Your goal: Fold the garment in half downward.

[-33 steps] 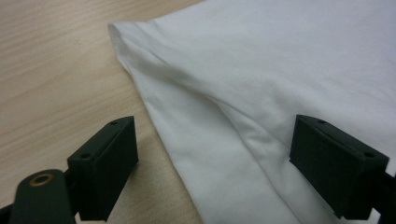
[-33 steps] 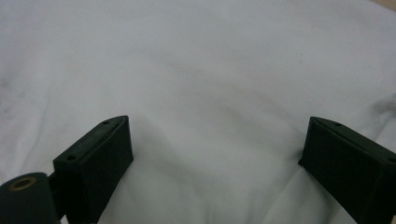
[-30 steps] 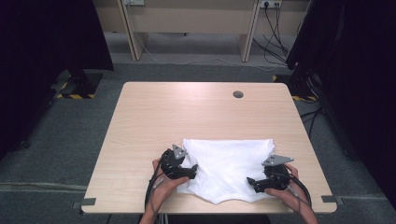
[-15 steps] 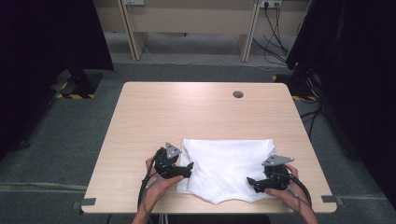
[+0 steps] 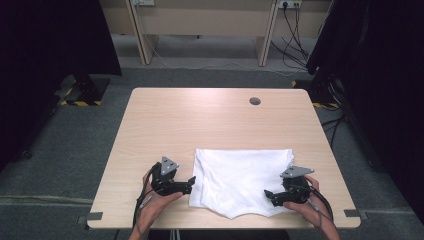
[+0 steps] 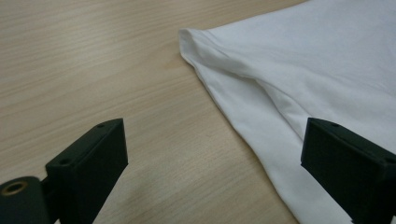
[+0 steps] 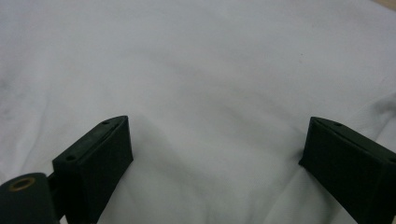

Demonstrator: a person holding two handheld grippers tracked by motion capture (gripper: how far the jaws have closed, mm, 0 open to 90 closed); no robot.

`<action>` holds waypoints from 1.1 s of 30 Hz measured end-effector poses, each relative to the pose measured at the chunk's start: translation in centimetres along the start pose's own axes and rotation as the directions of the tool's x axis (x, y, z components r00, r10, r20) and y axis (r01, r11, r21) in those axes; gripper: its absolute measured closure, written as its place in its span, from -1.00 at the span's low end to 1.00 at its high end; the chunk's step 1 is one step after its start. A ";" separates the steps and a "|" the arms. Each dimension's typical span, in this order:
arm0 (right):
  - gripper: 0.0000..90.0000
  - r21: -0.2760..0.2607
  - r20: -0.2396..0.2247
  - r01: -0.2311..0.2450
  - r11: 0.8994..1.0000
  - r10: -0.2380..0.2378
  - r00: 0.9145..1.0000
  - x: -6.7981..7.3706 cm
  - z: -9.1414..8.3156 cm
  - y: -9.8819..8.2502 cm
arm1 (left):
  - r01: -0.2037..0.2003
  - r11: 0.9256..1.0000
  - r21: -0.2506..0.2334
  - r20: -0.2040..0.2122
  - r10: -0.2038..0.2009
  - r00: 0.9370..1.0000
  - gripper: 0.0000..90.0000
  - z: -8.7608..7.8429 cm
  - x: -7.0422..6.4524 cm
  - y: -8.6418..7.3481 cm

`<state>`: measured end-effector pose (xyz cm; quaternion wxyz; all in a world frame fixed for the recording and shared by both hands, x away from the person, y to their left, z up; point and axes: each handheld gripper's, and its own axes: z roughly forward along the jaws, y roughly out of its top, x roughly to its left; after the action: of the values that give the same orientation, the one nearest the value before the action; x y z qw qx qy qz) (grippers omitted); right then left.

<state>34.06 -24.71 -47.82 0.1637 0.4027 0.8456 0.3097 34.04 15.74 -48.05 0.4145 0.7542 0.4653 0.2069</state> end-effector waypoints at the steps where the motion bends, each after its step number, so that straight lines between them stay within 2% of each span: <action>1: -0.81 0.000 0.000 -0.001 1.000 0.001 1.000 0.0 0.0 0.0 | -0.001 1.000 -0.004 -0.005 0.001 1.000 -0.86 -0.2 0.1 -0.1; 4: -0.81 -0.001 0.000 -0.001 1.000 0.001 1.000 0.0 0.0 0.0 | 0.001 1.000 -0.020 -0.019 -0.001 1.000 -0.86 -0.7 0.5 -0.5; 8: -0.81 -0.002 0.000 -0.001 1.000 0.001 1.000 0.0 0.0 0.0 | 0.010 0.999 -0.044 -0.016 -0.010 1.000 -0.86 -1.4 0.8 -1.0; 16: -0.81 -0.004 0.000 0.001 1.000 -0.001 1.000 0.0 0.0 -0.1 | 0.025 0.998 -0.064 -0.028 -0.027 0.999 -0.86 -2.6 1.4 -2.1; 23: -0.81 -0.007 0.001 0.000 1.000 0.000 1.000 0.0 0.0 -0.1 | 0.031 0.998 -0.051 -0.048 -0.033 0.998 -0.87 -3.3 1.9 -3.2; 26: -0.81 -0.010 0.001 0.001 1.000 -0.001 1.000 0.0 0.0 -0.1 | 0.012 1.000 -0.027 -0.060 -0.013 0.998 -0.86 -3.5 1.8 -3.6; 33: -0.81 -0.012 0.001 0.001 1.000 -0.001 1.000 0.0 0.0 -0.2 | 0.012 1.000 -0.006 -0.059 -0.012 0.998 -0.86 -4.1 1.9 -4.1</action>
<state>33.96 -24.79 -47.92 0.1667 0.4015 0.8438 0.3146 29.94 20.11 -49.25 0.4040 0.7437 0.4814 0.2279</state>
